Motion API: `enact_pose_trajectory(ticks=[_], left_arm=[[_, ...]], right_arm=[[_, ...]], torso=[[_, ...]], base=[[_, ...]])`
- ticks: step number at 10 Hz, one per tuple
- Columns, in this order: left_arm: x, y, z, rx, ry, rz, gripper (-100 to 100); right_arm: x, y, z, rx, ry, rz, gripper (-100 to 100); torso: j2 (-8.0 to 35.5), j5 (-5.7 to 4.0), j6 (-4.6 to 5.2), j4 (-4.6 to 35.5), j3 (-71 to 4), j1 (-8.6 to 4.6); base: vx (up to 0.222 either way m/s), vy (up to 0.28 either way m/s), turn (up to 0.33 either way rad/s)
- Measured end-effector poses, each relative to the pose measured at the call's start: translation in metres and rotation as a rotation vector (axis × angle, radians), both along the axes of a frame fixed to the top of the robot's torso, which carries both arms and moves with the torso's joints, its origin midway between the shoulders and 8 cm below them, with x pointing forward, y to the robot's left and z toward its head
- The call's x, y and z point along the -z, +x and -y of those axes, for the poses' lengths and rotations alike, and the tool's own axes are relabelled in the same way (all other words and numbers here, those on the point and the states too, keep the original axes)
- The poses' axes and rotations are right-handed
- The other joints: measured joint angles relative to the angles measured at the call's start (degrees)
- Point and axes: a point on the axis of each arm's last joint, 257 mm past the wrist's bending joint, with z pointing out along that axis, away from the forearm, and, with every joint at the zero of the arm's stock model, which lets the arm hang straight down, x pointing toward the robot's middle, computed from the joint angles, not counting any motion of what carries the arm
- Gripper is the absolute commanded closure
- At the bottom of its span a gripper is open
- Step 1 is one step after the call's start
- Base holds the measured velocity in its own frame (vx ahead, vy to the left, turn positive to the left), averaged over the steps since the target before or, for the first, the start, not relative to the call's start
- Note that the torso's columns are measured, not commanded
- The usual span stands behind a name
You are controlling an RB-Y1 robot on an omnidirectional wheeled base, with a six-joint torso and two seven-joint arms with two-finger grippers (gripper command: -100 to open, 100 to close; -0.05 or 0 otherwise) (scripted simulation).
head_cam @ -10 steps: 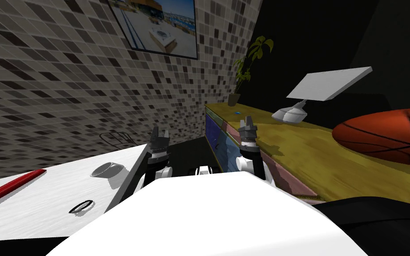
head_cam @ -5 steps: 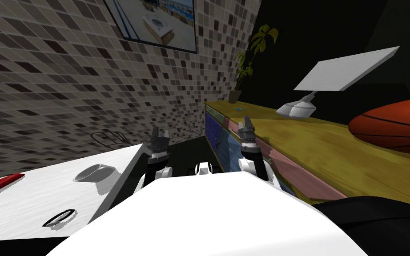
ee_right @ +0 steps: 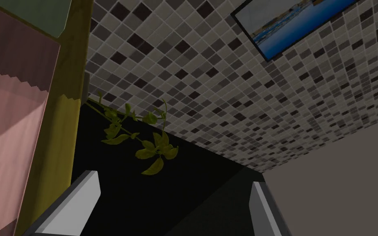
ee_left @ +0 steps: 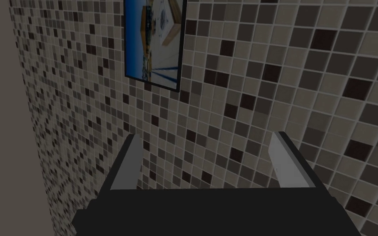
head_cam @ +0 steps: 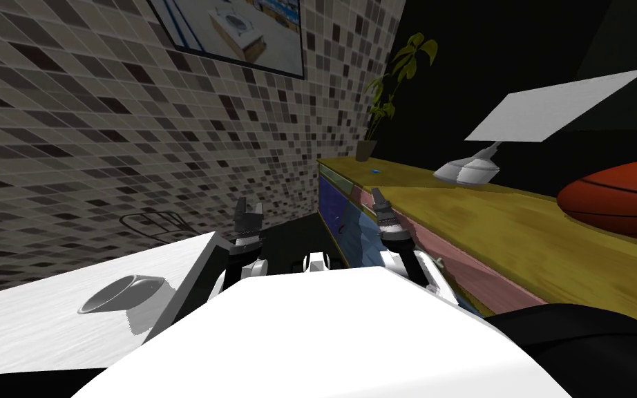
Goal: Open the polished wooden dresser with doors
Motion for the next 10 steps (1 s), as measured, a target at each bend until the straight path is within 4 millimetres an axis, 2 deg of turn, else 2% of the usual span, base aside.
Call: enact_pose_trajectory(ticks=[3,5,7,10], left_arm=[[0.000,0.000,0.000,0.000,0.000,0.000,0],[0.000,0.000,0.000,0.000,0.000,0.000,0],[0.000,0.000,0.000,0.000,0.000,0.000,0],[0.000,0.000,0.000,0.000,0.000,0.000,0]], right_arm=[[0.021,0.003,0.006,0.057,-0.218,-0.057,-100],[0.027,0.003,0.008,0.074,-0.314,-0.077,-100],[0.040,0.001,0.012,0.107,-0.469,-0.107,-100],[0.056,-0.001,0.022,0.137,-0.657,-0.138,-100]], torso=[[-0.1,0.04,-0.05,0.0,-0.1,0.07],[0.2,-0.04,0.01,0.1,0.2,-0.13],[-0.1,0.02,-0.05,-0.1,0.0,0.16],[-0.1,-0.11,-0.07,-0.1,-0.1,-0.20]], base=[[0.126,0.110,-0.086],[0.081,0.076,-0.098],[0.140,0.132,-0.117],[0.098,0.084,-0.076]])
